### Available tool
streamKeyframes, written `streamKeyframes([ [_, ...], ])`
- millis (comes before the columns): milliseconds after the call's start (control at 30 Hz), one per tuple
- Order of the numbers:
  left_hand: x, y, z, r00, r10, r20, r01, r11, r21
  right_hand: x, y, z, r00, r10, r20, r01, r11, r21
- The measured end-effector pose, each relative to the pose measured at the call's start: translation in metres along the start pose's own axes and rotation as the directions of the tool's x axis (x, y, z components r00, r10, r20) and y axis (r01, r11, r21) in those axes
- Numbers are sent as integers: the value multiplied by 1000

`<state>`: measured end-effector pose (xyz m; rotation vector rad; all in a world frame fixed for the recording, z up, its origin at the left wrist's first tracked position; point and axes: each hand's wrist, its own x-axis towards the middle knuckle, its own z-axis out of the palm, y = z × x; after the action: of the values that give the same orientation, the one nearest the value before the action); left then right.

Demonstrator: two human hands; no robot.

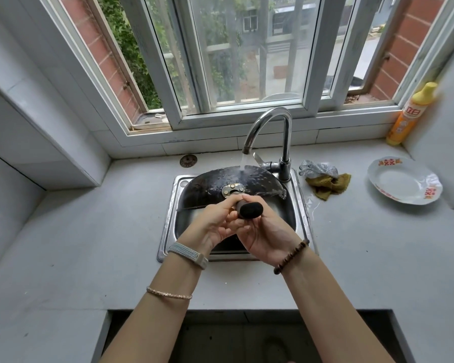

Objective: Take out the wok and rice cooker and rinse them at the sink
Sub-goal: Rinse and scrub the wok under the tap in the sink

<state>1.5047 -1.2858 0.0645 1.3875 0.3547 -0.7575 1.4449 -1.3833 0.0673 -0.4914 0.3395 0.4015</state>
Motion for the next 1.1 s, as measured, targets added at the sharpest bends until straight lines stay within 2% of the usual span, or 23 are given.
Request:
streamKeyframes([
  [167, -1, -15, 0, 999, -33, 33, 32, 999, 38, -12, 6, -13, 999, 49, -10, -49, 997, -59],
  [433, -6, -49, -15, 992, -79, 94, 70, 993, 98, -29, 31, -34, 990, 134, -43, -141, 955, -262],
  [600, -7, -71, -28, 990, -99, 96, 87, 989, 119, -33, 48, -41, 974, 183, -135, -222, 895, -387],
  [800, -11, -97, -43, 985, -137, 102, 117, 977, 179, -34, 76, -46, 952, 204, -227, -288, 850, -441],
  [967, -9, -123, -54, 982, -162, 97, 135, 961, 241, -33, 102, -51, 920, 158, -359, -335, 792, -510],
  [1100, -8, -139, -58, 989, -121, 86, 92, 955, 283, -34, 122, -52, 879, 137, -456, -385, 768, -511],
])
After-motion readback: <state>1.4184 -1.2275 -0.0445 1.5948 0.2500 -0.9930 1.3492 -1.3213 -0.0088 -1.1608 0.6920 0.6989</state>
